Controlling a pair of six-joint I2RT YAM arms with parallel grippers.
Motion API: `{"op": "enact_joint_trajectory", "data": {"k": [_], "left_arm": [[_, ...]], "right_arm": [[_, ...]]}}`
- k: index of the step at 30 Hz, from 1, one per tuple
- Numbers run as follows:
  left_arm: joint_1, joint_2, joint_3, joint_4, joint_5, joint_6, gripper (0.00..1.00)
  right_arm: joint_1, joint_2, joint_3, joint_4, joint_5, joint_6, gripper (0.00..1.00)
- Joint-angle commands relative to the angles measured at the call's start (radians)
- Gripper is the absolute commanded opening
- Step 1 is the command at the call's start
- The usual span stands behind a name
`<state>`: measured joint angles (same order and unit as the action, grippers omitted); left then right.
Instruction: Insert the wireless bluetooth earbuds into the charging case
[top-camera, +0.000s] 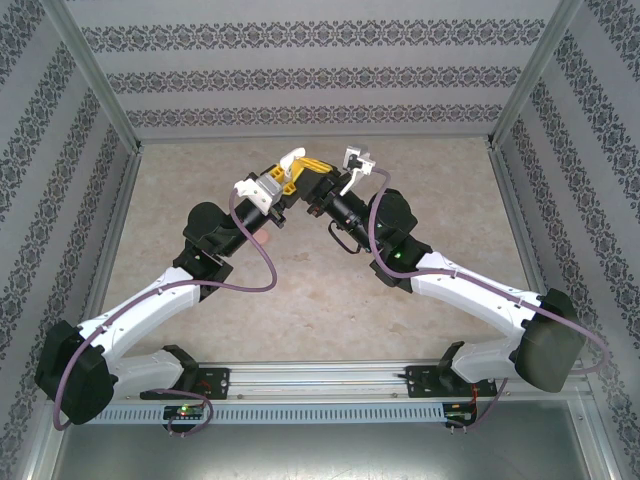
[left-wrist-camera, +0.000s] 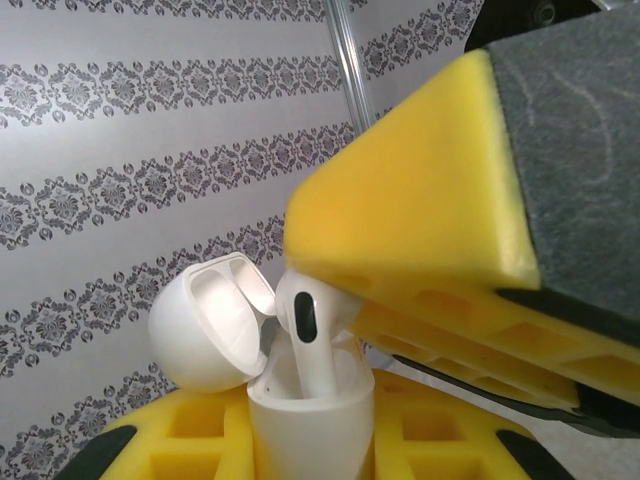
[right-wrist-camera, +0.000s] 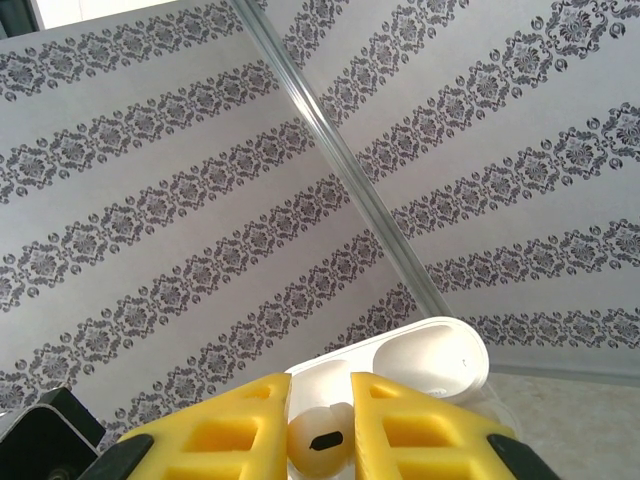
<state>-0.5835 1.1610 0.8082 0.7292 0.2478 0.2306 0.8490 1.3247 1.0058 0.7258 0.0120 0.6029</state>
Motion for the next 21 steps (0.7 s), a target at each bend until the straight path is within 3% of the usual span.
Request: {"op": "enact_joint_trajectory", "data": {"k": [1,8,16,21], "left_arm": [[-0.016,-0.026,0.031,0.064,-0.005,-0.024,0.00],[-0.016,-0.026,0.035,0.057,-0.007,-0.026,0.00],[-0.016,-0.024,0.031,0.059,-0.010,-0.030,0.00],[-0.016,-0.026,0.027,0.063,-0.010,-0.033,0.00]], "right_arm": [[0.022,0.030,-0.006,-0.019,-0.035,0.008,0.20],[0.025,0.057,-0.012,-0.027,-0.005,0.026,0.21],[0.026,0.049,-0.006,-0.041,0.043,0.044,0.39],[0.021,0.042,0.015,-0.060,0.080,0.048,0.41]]}}
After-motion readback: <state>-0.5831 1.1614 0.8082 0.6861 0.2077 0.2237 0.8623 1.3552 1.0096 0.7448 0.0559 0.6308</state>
